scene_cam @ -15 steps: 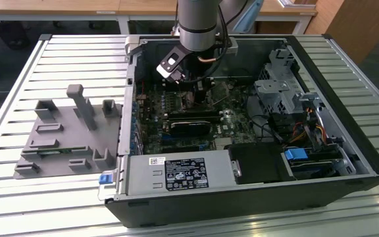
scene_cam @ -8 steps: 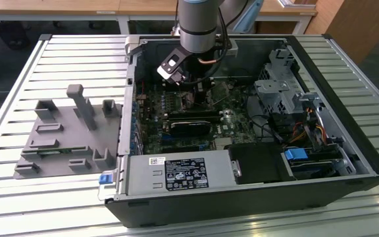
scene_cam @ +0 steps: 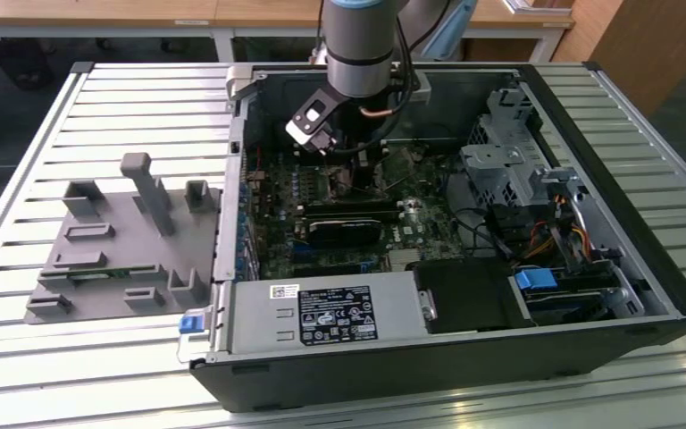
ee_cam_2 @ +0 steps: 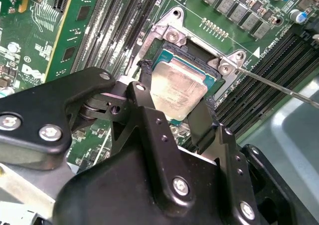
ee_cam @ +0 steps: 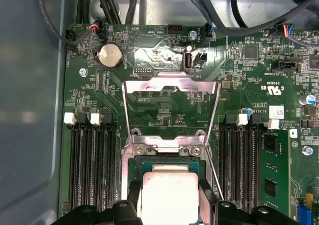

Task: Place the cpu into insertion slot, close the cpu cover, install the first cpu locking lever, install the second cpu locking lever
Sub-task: 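Place the cpu into insertion slot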

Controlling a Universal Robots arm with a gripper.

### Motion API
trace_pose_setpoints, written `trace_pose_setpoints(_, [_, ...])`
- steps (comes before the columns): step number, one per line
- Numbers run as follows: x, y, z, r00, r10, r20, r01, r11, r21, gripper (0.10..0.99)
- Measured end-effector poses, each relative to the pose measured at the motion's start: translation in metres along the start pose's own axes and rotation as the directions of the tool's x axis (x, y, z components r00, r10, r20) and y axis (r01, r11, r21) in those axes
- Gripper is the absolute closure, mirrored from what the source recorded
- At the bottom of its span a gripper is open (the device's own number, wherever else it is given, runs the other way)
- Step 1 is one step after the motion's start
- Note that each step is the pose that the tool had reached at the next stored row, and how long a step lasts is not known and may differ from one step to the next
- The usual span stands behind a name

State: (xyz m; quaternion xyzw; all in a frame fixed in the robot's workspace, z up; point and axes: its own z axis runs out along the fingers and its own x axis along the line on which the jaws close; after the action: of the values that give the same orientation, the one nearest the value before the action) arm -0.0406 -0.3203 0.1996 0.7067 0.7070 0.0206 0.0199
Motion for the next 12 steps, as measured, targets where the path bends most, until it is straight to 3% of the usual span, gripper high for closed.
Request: trace_pose_setpoints(12, [0.0009,0.0012,0.0042,1.0,0.001,0.0001,-0.001,1.0,0.002,0.549])
